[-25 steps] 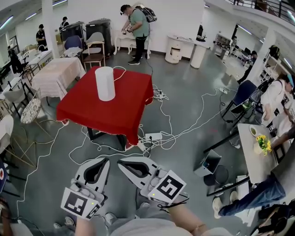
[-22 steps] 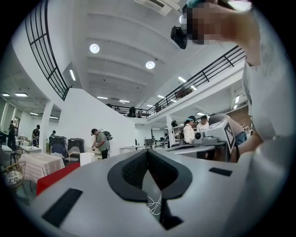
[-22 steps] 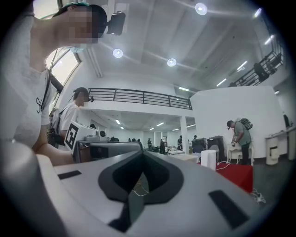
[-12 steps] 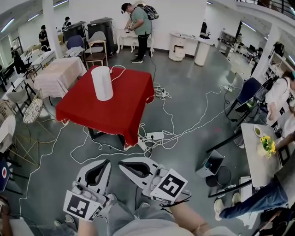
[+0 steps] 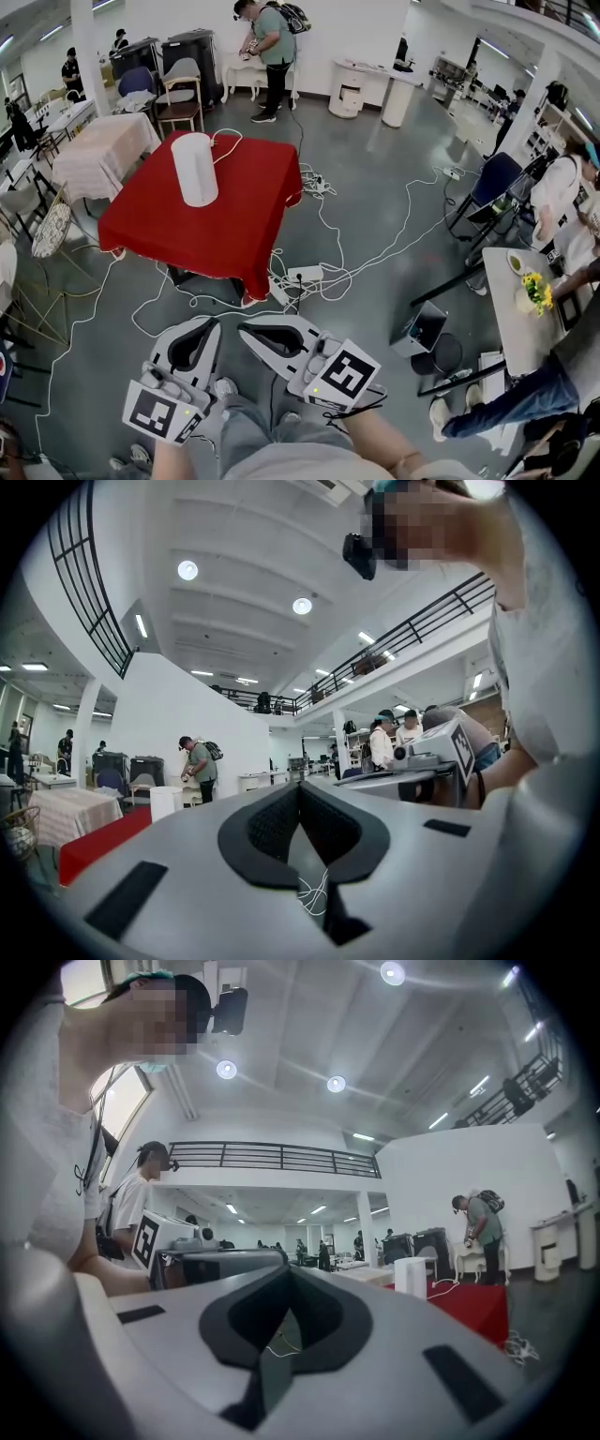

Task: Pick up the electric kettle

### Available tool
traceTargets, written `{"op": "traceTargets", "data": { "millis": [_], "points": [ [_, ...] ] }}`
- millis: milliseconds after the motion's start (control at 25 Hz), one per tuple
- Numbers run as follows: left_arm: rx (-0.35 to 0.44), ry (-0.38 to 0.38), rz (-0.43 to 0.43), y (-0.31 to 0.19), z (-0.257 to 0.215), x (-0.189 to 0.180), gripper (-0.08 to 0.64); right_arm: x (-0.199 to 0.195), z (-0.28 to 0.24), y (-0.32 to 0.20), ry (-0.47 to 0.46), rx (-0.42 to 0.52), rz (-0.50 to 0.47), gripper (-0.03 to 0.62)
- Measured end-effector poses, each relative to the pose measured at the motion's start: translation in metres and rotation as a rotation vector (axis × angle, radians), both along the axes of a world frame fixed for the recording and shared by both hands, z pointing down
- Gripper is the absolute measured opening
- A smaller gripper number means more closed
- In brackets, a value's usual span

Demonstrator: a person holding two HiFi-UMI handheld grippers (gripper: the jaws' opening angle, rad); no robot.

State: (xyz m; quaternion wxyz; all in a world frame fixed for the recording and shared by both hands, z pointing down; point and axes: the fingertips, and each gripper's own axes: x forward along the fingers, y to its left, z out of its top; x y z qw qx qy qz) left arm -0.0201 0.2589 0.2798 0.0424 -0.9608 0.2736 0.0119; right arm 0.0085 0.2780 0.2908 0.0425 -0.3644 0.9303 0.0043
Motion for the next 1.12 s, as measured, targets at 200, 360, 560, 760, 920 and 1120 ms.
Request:
{"op": "traceTargets", "data": {
  "millis": [200, 360, 560, 760, 920, 1120],
  "points": [
    [-0.004, 0.002, 0.028, -0.036, -0.001, -0.01, 0.009, -0.013, -0.004, -0.038, 0.0, 0.007, 0.022, 0.008],
    [-0.007, -0.001, 0.045, -0.075, 0.0, -0.022, 0.011, -0.028, -0.006, -0.078, -0.002, 0.009, 0.031, 0.008],
    [-0.002, 0.007, 0.067, -0.127, -0.006, -0.04, 0.009, -0.047, -0.014, -0.131, 0.004, 0.022, 0.052, 0.008],
    [0.014, 0.006, 0.087, -0.172, -0.011, -0.058, 0.011, -0.066, -0.019, -0.177, 0.008, 0.034, 0.064, 0.008],
    [0.022, -0.005, 0.1, -0.203, -0.011, -0.076, 0.009, -0.084, -0.021, -0.21, -0.006, 0.04, 0.077, 0.008],
    [0.029, -0.016, 0.117, -0.227, -0.009, -0.093, 0.009, -0.098, -0.019, -0.234, -0.016, 0.042, 0.102, 0.008]
  ]
}}
